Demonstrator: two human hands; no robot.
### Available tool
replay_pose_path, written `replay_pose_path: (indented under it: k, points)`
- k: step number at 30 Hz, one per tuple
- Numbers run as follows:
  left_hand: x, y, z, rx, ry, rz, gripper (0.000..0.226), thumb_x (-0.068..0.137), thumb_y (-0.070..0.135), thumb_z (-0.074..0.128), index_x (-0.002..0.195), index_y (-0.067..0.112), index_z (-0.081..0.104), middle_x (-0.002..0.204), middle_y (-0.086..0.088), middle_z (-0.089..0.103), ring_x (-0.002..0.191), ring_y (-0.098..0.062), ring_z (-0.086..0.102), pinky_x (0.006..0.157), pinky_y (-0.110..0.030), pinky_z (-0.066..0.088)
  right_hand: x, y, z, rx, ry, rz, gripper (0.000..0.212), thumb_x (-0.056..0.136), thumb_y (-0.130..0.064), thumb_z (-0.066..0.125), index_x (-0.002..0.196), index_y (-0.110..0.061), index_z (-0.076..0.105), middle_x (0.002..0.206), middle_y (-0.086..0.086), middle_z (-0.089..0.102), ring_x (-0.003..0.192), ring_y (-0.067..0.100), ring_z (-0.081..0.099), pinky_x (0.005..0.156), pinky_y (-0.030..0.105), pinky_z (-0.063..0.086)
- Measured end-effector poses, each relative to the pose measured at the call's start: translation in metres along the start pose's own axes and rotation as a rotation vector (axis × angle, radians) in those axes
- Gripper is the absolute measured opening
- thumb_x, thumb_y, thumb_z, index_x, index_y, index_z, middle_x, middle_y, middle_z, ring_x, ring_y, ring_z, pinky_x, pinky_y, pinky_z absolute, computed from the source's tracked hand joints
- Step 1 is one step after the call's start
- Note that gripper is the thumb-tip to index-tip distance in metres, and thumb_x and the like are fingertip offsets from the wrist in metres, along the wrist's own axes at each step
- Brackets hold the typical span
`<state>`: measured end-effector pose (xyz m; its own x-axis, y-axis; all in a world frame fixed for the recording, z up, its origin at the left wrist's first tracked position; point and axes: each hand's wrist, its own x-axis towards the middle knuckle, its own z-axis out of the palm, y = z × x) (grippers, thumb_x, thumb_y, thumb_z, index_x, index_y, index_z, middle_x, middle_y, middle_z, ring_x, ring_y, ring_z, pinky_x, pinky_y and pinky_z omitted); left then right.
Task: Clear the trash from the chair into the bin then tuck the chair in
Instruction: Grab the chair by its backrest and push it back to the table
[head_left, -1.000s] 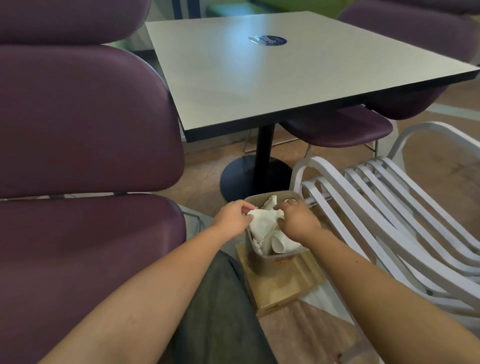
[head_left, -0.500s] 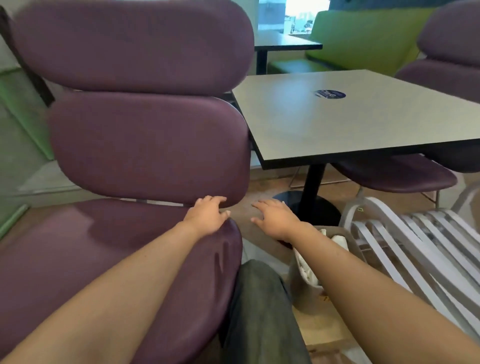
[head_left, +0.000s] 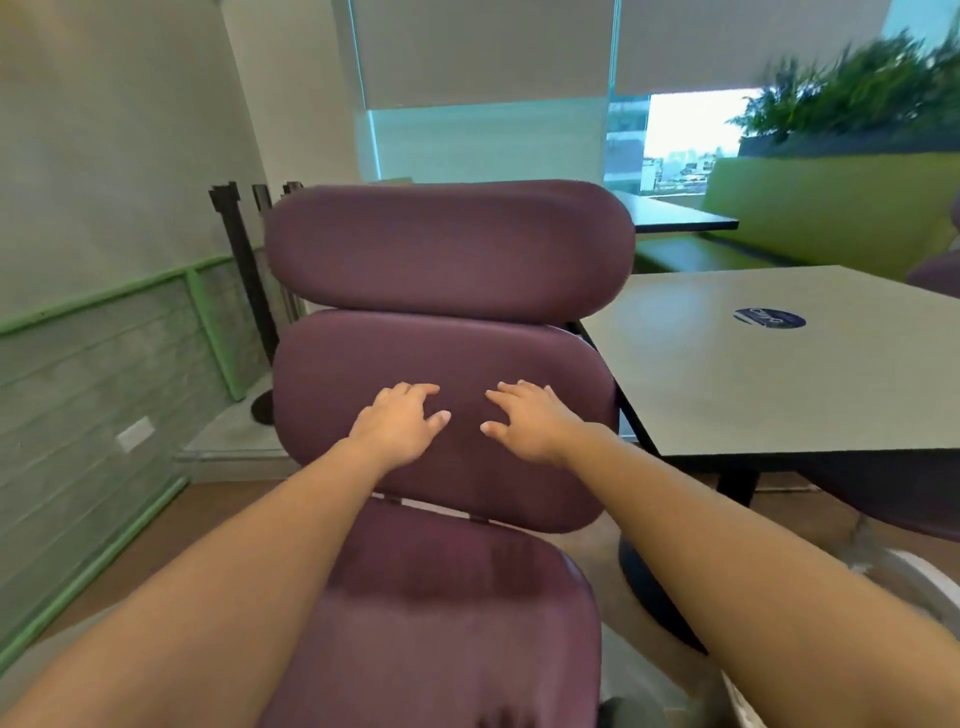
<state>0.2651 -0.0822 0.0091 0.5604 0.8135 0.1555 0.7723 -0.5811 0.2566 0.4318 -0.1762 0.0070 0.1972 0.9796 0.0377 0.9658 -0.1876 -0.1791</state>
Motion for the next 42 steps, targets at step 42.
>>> replay_pose_path:
  k: [42]
  points:
    - [0.376,0.024,-0.160,0.073,0.033,0.284,0.067,0.082,0.080,0.020,0.122,0.036,0.052,0.128,0.009,0.053,0.128,-0.016,0.039,0.114,-0.046,0.010,0.258,0.053,-0.224,-0.185,0.216,0.252,0.060,0.100,-0.055,0.022,0.151,-0.025,0.024,0.143,0.002,0.044,0.127,0.025,0.040,0.102,0.041,0.029]
